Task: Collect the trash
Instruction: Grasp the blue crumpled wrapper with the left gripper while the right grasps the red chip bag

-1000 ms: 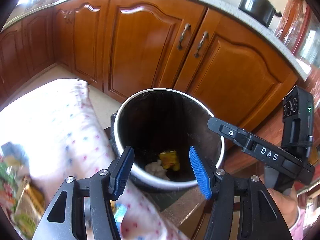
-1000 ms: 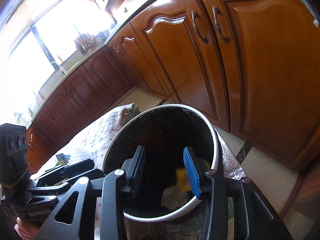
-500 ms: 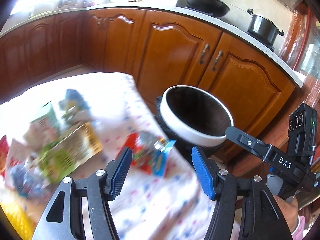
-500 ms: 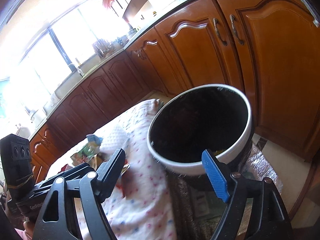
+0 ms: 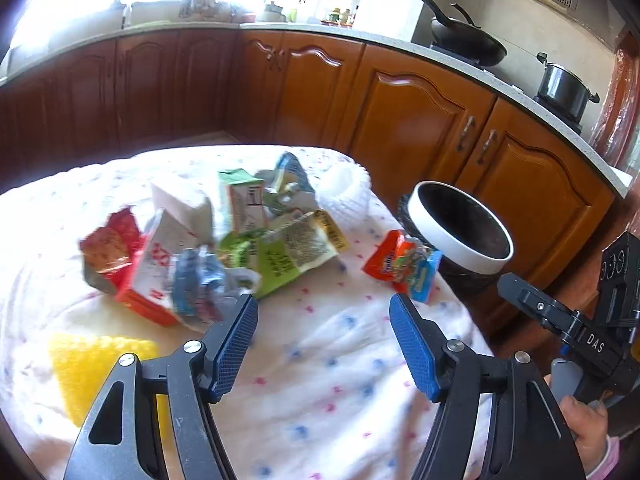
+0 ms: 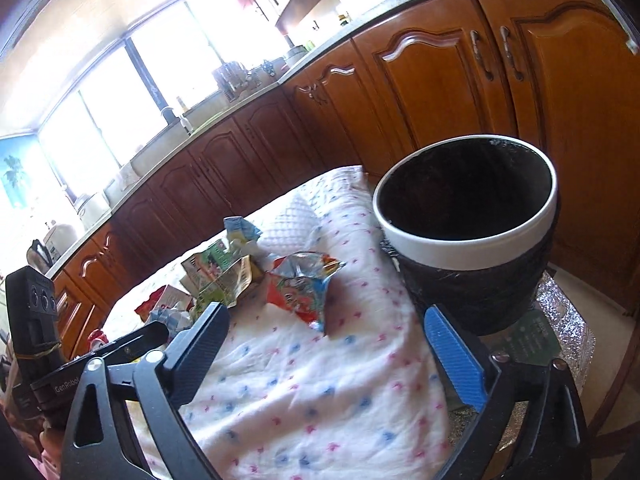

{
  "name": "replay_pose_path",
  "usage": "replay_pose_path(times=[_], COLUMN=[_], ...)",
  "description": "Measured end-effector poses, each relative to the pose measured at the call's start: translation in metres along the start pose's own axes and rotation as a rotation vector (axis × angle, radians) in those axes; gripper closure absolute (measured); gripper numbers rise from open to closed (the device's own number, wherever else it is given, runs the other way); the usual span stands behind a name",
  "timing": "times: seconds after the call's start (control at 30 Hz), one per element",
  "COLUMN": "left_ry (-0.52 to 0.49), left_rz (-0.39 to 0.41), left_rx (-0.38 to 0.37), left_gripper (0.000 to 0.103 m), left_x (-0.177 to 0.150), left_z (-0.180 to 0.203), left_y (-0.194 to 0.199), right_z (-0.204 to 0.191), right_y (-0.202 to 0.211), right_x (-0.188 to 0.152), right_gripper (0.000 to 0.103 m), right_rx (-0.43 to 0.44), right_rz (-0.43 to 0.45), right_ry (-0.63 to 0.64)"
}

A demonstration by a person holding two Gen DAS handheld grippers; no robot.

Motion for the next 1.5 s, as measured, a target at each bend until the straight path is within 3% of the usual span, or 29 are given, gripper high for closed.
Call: replay_pose_path(times=[0.23,0.47,0.7,0.83,0.9,0.93,1.0,1.07,1.1,1.27,1.5], left_ry=[0.025,0.034,-0.001,-0.026,-0.042,-0.05,-0.063,-0.076,-0.079,-0.093,-0.079], left_rz=[0.02,-0.017,-0.034,-0.046,-0.051,-0.054,-0.051,-0.039,-0.034,-0.016,0.011], left_rx=[0.027,0.03,0.115,0.145,0.156,0.159,0.157,0.156,0.149,0.114,0.063], left_gripper=[0.032,0.031,0.032,0.051,0.069,0.077,0.084,0.094,0.099,0.102,0.103], left_x=[-0.004,0.009,0.023,0.024,0.024,0.025,0.025,0.025,0.024,0.021,0.02], left_z=[-0.024,-0.037,-0.038,-0.035,-0.035,-0.035,-0.034,-0.033,-0.032,-0.028,-0.026], left_y=[0.016,0.006,-0.016,-0.027,-0.031,-0.032,-0.032,-0.03,-0.028,-0.016,0.007], right_z=[-0.016,-0.013,-0.013,-0.014,-0.014,-0.013,-0.012,-0.012,-0.012,-0.017,-0.025], right_y=[-0.015,-0.033,-0.06,-0.08,-0.087,-0.091,-0.096,-0.099,-0.099,-0.088,-0.063], right_x=[-0.005,-0.001,0.009,0.013,0.013,0.013,0.011,0.01,0.009,0.009,0.013], right_gripper=[0.003,0.003,0.003,0.005,0.012,0.021,0.04,0.076,0.081,0.091,0.093], right_rx=[0.013,0.011,0.026,0.038,0.042,0.041,0.042,0.043,0.05,0.061,0.09], right_rz=[-0.048,-0.085,-0.124,-0.164,-0.174,-0.18,-0.192,-0.197,-0.193,-0.168,-0.123], right_ry=[0.025,0.001,0.01,0.021,0.016,0.013,0.012,0.01,0.007,0.032,0.043])
Point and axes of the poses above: each gripper's, at about its wrist camera, not at the fingertips, and y roughly against the way its jaws point, z to its right, x to its top, the point moved 2 cm from there along -y, roughly the way its jaws point, and after that the axes turned 9 degrees about y, right-handed, at the moved point
